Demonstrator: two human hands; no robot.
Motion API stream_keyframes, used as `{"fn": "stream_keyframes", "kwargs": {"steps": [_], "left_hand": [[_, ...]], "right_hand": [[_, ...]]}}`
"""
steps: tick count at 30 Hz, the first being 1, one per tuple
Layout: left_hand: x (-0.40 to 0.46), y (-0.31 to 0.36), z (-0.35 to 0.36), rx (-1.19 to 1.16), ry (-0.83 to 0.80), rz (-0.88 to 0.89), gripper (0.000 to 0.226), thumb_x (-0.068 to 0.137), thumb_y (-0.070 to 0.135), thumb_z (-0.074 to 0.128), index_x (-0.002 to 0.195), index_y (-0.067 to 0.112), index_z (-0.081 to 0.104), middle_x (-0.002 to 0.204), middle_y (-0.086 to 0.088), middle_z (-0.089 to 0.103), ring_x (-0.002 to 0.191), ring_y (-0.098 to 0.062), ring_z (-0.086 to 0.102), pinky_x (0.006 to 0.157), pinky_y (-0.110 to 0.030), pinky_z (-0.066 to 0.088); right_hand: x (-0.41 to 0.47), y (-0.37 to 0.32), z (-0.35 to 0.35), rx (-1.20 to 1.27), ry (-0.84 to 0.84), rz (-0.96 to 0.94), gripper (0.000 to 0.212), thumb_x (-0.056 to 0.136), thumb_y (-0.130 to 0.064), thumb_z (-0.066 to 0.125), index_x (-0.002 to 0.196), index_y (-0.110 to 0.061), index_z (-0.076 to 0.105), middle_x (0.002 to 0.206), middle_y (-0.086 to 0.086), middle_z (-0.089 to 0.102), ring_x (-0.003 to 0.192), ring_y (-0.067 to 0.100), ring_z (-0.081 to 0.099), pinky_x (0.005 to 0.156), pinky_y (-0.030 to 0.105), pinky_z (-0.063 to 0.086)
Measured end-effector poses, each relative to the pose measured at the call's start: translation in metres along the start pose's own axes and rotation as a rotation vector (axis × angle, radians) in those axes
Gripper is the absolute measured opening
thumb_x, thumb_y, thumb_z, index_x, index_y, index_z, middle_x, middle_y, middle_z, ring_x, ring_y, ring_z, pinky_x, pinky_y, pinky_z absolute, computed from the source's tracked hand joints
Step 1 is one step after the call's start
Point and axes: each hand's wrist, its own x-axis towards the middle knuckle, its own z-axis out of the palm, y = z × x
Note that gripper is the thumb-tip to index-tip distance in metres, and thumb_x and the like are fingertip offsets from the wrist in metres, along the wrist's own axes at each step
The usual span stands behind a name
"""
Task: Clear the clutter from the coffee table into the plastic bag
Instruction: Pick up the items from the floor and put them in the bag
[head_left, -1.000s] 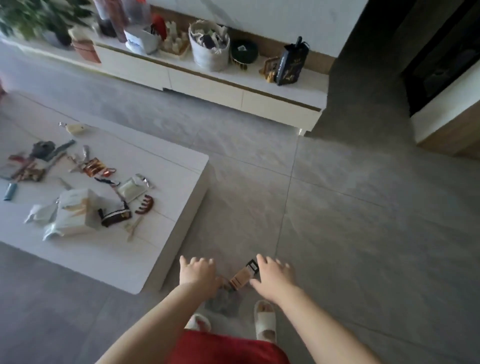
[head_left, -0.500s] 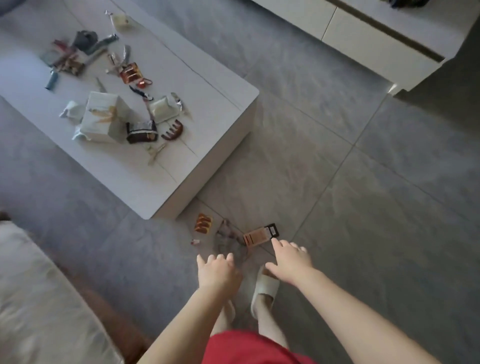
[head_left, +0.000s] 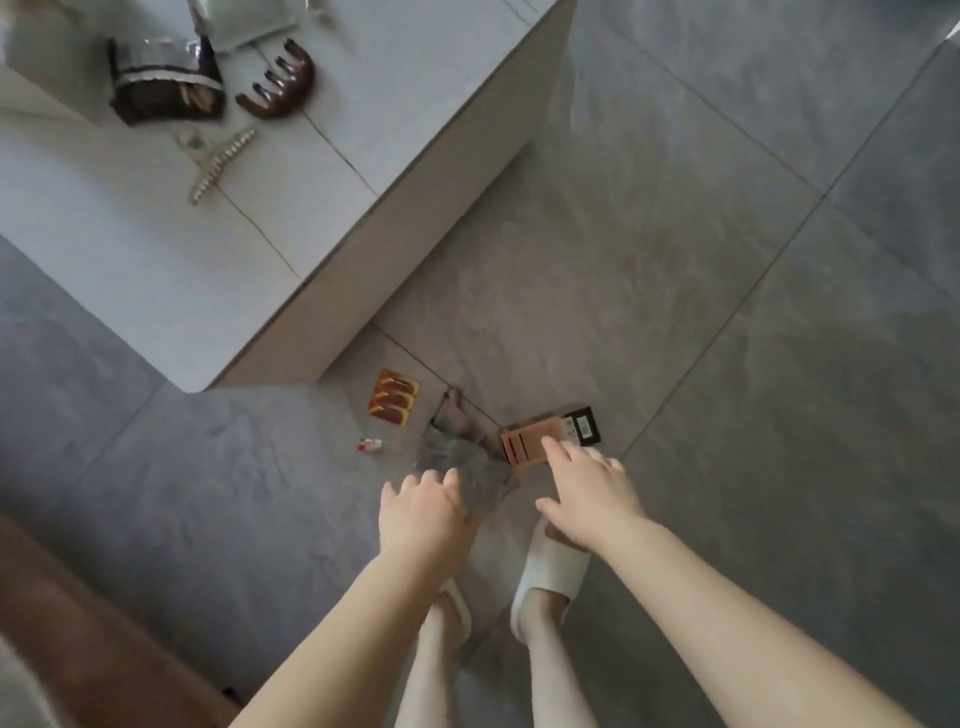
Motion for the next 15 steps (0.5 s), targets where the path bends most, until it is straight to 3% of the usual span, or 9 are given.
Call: {"fn": "stream_keyframes", "kwargs": {"steps": [10,15], "left_hand": [[0.139,-0.012,0.100,-0.132,0.010,-0.042,0.057,0.095,0.031,0.043,0.148,0.020,0.025,0.143,-0.008,0.043,0.124,-0.029,0.048,0.098,-0.038,0.042],[0.193,-0.009,0.139,-0.238,0.024,-0.135,0.072,0.094,0.028,0.050,0.153,0.022,0.009,0.157,-0.009,0.019,0.143,-0.030,0.024,0.109,-0.041,0.035]], "right_hand": [[0.131,0.022,0.077,-0.157,0.045,-0.122,0.073,0.087,-0.034,0.059,0.148,-0.020,0.020,0.150,0.004,0.033,0.139,0.027,0.028,0.110,0.041,0.027],[0.176,0.036,0.118,-0.306,0.023,-0.190,0.078,0.090,-0.037,0.054,0.151,-0.024,0.007,0.158,0.007,0.014,0.147,0.031,0.004,0.117,0.050,0.008]]}}
